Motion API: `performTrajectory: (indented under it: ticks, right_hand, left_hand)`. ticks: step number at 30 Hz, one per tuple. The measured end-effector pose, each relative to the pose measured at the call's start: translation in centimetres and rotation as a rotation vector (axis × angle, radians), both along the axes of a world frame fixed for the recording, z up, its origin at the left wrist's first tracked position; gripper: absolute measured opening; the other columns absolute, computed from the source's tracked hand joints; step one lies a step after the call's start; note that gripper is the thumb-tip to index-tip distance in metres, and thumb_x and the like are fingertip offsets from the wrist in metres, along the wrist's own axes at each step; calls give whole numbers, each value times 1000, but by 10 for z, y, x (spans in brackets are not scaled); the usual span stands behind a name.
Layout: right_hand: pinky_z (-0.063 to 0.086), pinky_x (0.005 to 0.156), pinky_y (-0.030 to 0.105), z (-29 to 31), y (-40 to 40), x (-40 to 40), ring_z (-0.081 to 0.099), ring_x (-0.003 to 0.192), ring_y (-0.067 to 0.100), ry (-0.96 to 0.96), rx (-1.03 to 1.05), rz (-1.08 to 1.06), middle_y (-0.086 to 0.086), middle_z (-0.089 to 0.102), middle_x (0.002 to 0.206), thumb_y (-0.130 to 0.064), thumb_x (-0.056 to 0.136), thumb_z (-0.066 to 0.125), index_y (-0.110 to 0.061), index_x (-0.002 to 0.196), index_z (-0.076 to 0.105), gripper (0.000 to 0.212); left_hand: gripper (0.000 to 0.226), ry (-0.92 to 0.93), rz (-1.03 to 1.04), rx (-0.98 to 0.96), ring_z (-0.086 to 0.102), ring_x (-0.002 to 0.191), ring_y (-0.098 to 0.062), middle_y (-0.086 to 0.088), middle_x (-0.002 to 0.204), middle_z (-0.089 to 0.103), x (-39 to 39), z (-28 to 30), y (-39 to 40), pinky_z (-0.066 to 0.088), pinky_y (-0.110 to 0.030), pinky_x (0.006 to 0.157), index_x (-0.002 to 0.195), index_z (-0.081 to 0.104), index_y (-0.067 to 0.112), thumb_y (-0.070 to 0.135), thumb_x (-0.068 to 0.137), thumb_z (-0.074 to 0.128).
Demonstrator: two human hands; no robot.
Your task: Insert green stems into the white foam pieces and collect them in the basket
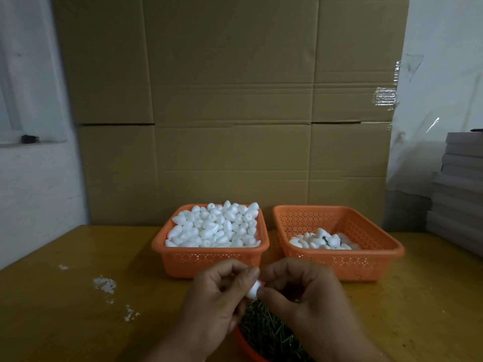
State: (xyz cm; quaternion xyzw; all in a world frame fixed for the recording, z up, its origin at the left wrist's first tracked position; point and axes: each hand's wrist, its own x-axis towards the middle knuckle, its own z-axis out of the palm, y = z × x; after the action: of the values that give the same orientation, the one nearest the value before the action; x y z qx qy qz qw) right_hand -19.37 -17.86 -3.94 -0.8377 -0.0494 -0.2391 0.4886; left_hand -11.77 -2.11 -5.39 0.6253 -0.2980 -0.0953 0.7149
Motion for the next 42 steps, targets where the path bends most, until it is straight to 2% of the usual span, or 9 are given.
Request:
performTrajectory:
  ticks: [3, 5, 9, 15, 19, 22, 27, 33, 42]
  right_hand:
    - [58, 64, 25, 1, 1, 0, 72, 67, 11, 8, 49, -4, -4, 76, 76, -19, 80, 83, -34, 86, 74, 19]
    - [53, 57, 19, 0, 1, 1, 68, 61, 7, -5, 70, -19, -3, 75, 73, -24, 80, 83, -36, 84, 74, 15]
    - [47, 52, 18, 0, -1, 2, 58, 52, 3, -25, 74, -28, 0, 72, 68, -35, 81, 78, -33, 78, 75, 4]
    - [46, 53, 15, 0, 1, 1, 60, 54, 2, -15, 45, -4, -3, 72, 69, -22, 84, 79, -35, 79, 76, 14]
    - [49, 56, 14, 0, 4, 0, 67, 60, 2, 23, 72, 36, -8, 75, 70, -15, 84, 78, -38, 80, 77, 24]
    - [54, 60, 19, 0, 6, -1, 72, 67, 9, 41, 102, 36, -7, 76, 74, -19, 86, 78, -38, 81, 78, 20]
    - [48, 56, 14, -1, 9, 0, 68, 60, 4, 55, 176, 39, -3, 75, 70, -19, 86, 77, -34, 81, 79, 16]
    - [49, 57, 15, -3, 12, 0, 68, 59, 4, 74, 218, 73, -1, 75, 68, -19, 86, 77, -28, 79, 80, 12]
    - [50, 56, 21, -7, 17, 3, 64, 55, 6, 53, 309, 92, 5, 75, 68, -13, 88, 75, -22, 76, 80, 15]
  left_hand:
    - [37, 8, 19, -15, 36, 35, -11, -6, 50, 44, 2, 0, 2, 28, -18, 36, 79, 71, 11, 47, 77, 70]
    - [36, 40, -16, -49, 36, 36, -12, -8, 51, 44, 4, 0, 3, 27, -17, 37, 85, 72, 6, 42, 82, 78]
    - [37, 117, -129, -118, 39, 41, -13, -11, 59, 45, 6, 3, 7, 30, -20, 40, 99, 73, 2, 28, 73, 79]
    - [44, 118, -127, -144, 38, 42, -12, -7, 55, 44, 5, 2, 4, 30, -21, 40, 99, 74, 5, 33, 66, 83]
    - [41, 75, -86, -132, 39, 40, -11, -4, 52, 47, 4, 1, 2, 32, -22, 40, 94, 75, 9, 37, 65, 83]
    - [42, 36, -40, -121, 40, 42, -12, -7, 51, 45, 5, 0, 1, 34, -22, 42, 92, 77, 12, 42, 64, 83]
    - [39, -90, 26, -57, 45, 46, -10, -3, 52, 50, 3, 2, 4, 38, -19, 47, 91, 77, 19, 50, 68, 77]
    - [29, -249, 59, 22, 56, 56, 4, 12, 59, 62, -1, 6, 5, 44, -12, 53, 88, 74, 29, 54, 74, 68]
    - [28, -283, 63, 42, 55, 58, 6, 13, 60, 61, -4, 5, 5, 43, -11, 56, 87, 70, 30, 55, 78, 62]
